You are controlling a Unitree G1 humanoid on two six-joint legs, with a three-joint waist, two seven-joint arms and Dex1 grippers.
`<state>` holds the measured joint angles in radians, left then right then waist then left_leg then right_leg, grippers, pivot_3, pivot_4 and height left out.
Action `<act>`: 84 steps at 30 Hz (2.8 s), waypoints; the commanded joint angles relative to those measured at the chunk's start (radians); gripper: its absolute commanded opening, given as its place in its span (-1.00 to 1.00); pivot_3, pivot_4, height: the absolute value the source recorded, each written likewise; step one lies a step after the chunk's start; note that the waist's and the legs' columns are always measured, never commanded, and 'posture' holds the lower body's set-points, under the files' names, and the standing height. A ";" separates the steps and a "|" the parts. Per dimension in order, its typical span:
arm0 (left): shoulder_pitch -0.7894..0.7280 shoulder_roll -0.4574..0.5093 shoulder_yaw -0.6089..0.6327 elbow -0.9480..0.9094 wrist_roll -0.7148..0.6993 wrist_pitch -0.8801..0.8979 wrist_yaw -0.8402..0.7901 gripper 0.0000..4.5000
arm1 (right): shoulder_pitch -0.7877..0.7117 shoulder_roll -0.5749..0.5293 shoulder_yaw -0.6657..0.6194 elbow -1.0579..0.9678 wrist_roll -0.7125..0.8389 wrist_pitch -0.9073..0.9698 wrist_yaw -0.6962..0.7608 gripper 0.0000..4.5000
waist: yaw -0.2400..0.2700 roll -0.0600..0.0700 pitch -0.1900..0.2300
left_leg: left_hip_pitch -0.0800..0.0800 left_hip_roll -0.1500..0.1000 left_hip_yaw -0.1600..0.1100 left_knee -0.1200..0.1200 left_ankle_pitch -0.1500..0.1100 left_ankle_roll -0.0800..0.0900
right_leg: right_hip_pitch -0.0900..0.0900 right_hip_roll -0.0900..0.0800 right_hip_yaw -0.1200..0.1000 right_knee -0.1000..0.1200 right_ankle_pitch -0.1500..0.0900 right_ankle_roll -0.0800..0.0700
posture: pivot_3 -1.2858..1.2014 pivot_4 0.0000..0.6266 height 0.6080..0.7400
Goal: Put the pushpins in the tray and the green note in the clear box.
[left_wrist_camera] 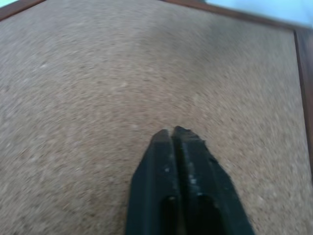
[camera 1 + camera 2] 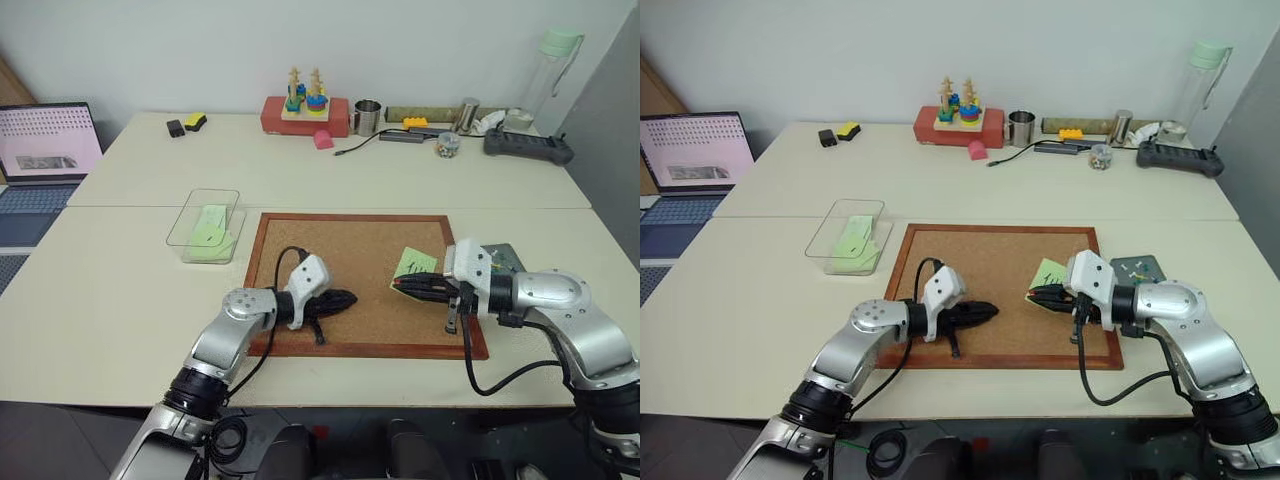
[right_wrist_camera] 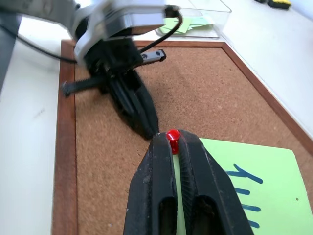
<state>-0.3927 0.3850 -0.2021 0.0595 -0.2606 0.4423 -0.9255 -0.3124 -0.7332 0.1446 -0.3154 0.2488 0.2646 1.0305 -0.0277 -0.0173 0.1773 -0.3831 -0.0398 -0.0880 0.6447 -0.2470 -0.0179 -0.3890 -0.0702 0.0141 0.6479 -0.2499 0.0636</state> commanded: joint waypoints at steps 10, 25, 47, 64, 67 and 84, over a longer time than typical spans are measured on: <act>-0.056 -0.038 0.221 -0.227 -0.436 0.473 0.053 0.27 | -0.110 0.014 0.101 0.097 -0.209 -0.448 0.031 -1.00 | -0.001 -0.002 0.001 | 0.000 0.000 0.000 0.000 0.000 0.000 | 0.000 0.000 0.000 0.000 0.001 -0.002 | 0.03 -0.52 1.00; -0.086 -0.154 0.201 -0.204 -0.492 0.493 0.155 0.38 | -0.152 0.033 0.132 0.125 -0.239 -0.567 0.040 -1.00 | 0.001 -0.002 0.002 | 0.000 0.000 0.000 0.000 0.000 -0.001 | 0.000 0.000 0.001 -0.001 0.002 -0.003 | 0.03 -0.52 1.00; -0.093 -0.108 0.359 -0.190 -0.527 0.407 0.208 -0.99 | -0.151 0.042 0.122 0.138 -0.229 -0.571 0.030 -1.00 | 0.002 -0.003 0.002 | 0.000 0.000 0.000 0.000 0.000 -0.001 | 0.000 -0.001 0.001 -0.001 0.002 -0.003 | 0.03 -0.52 1.00; 0.110 0.015 0.245 -0.345 -0.581 0.472 0.130 0.28 | -0.201 0.060 0.072 0.150 -0.174 -0.469 0.016 -1.00 | 0.004 -0.003 0.003 | 0.000 0.000 0.000 -0.001 0.000 -0.001 | 0.000 -0.001 0.001 -0.003 0.002 -0.003 | 0.03 -0.52 1.00; 0.084 -0.047 0.196 -0.303 -0.561 0.466 0.147 0.47 | -0.208 0.068 0.070 0.139 -0.160 -0.447 0.015 -1.00 | 0.005 -0.003 0.003 | 0.000 0.000 0.000 -0.001 0.000 -0.001 | 0.000 -0.001 0.001 -0.003 0.002 -0.003 | 0.03 -0.52 1.00; 0.031 -0.091 0.180 -0.233 -0.585 0.482 0.130 -0.50 | -0.200 0.078 0.063 0.102 -0.147 -0.397 -0.003 -1.00 | 0.002 -0.004 0.003 | 0.000 0.000 0.000 -0.001 0.000 -0.001 | 0.000 -0.001 0.001 -0.002 0.002 -0.003 | 0.03 -0.52 1.00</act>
<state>-0.3590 0.2933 -0.0318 -0.1499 -0.8239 0.9279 -0.7820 -0.5028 -0.6587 0.2448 -0.1766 0.0814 -0.1324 1.0422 -0.0259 -0.0209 0.1803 -0.3835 -0.0401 -0.0881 0.6439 -0.2471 -0.0188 -0.3890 -0.0710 0.0148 0.6457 -0.2483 0.0602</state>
